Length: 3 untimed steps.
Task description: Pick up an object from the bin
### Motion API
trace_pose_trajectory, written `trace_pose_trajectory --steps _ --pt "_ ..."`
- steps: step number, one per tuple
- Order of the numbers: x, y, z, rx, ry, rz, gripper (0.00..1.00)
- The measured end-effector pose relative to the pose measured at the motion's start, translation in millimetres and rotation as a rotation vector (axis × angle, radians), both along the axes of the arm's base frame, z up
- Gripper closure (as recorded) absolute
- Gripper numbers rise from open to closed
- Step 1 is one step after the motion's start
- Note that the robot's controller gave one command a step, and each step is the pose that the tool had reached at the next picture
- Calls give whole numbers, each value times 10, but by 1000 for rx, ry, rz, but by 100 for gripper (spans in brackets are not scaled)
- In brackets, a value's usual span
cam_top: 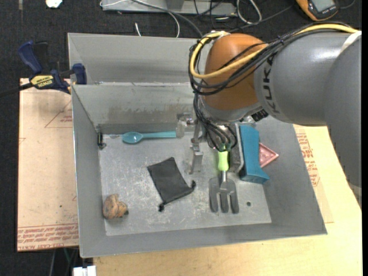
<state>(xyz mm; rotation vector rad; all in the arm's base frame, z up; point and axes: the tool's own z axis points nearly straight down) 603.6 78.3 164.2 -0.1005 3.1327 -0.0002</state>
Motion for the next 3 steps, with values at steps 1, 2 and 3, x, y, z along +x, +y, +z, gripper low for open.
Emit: trace_pose_trajectory --steps 1,2,3 --pt "-104 -93 -20 3 0 -36 0" --pt "-87 300 -72 2 -5 16 0" --pt "-51 284 -774 4 -8 -99 0"
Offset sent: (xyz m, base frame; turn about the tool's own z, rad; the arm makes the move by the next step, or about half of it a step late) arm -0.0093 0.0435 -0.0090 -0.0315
